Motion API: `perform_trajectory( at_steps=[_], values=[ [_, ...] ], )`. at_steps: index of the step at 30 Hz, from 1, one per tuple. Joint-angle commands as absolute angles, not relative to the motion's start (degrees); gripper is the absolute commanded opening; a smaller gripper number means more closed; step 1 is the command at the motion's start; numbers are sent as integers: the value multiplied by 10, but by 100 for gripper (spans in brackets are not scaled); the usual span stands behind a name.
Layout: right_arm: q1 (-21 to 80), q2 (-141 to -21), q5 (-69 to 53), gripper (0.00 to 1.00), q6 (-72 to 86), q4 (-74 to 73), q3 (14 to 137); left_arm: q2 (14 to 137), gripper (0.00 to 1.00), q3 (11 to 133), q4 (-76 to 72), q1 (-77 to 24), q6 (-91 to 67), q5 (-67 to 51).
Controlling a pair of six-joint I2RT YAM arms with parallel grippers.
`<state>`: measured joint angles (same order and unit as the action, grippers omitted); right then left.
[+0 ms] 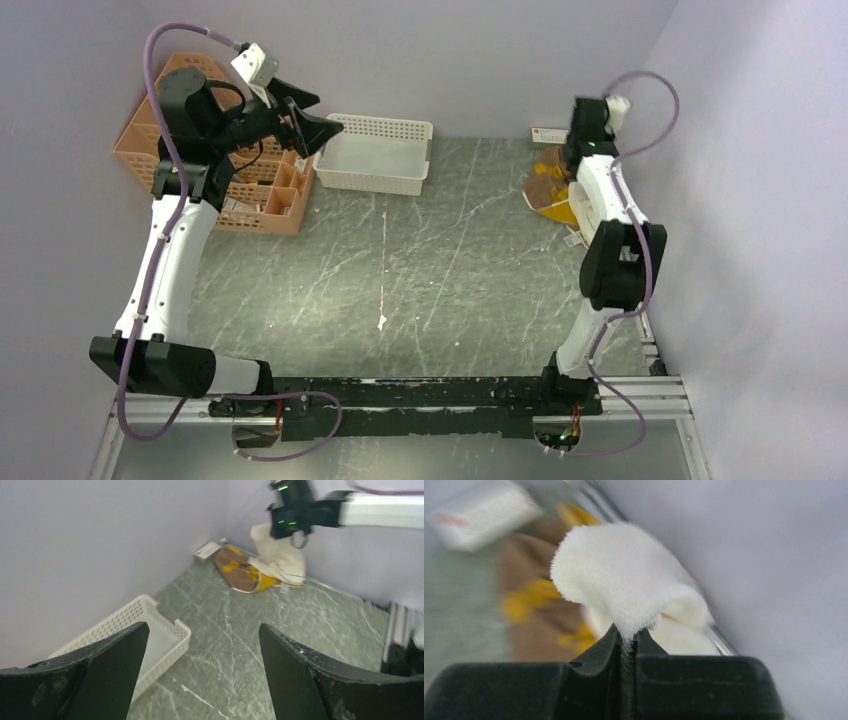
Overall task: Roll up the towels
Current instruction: Pick up the towel at the corner of the board, then place the towel at the center of the board, then flatten out the towel at the center of the board.
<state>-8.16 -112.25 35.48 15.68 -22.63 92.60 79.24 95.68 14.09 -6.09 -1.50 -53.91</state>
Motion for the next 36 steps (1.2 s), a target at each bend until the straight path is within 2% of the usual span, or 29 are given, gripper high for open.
perform_trajectory(
  at_steps=[1,3,7,8,9,11,12,13,15,17,22,28,29,32,36],
  values=[
    [54,-1006,351,0,75,-150,993,763,94,899,25,-56,-154,-307],
    [123,-971,332,0,66,-161,1006,772,94,900,59,-57,-178,-214],
    [185,-867,297,5,67,-160,976,759,94,879,96,-57,-170,-168],
    [184,-839,296,10,69,-148,958,751,94,867,101,-57,-167,-161],
    [181,-811,308,26,68,-132,937,743,94,853,103,-57,-164,-158],
    [167,-765,341,77,63,-97,889,733,94,823,109,-57,-162,-158],
    [162,-752,356,94,56,-72,863,734,94,809,116,-57,-165,-163],
    [158,-748,373,99,52,-57,839,738,94,797,124,-57,-172,-171],
    [153,-764,375,100,73,-78,832,761,94,789,163,-61,-179,-194],
    [151,-799,328,100,93,-107,838,785,94,781,207,-87,-172,-180],
    [163,-899,184,100,125,-156,820,815,93,707,243,-194,-186,-19],
    [220,-973,117,100,105,-155,820,844,94,629,251,-213,-274,34],
    [235,-986,100,100,96,-152,828,850,98,622,259,-213,-283,45],
    [303,-1038,90,99,69,-164,870,867,89,609,282,-212,-293,54],
    [363,-1106,103,95,74,-182,913,892,82,580,277,-211,-308,-4]
  ],
)
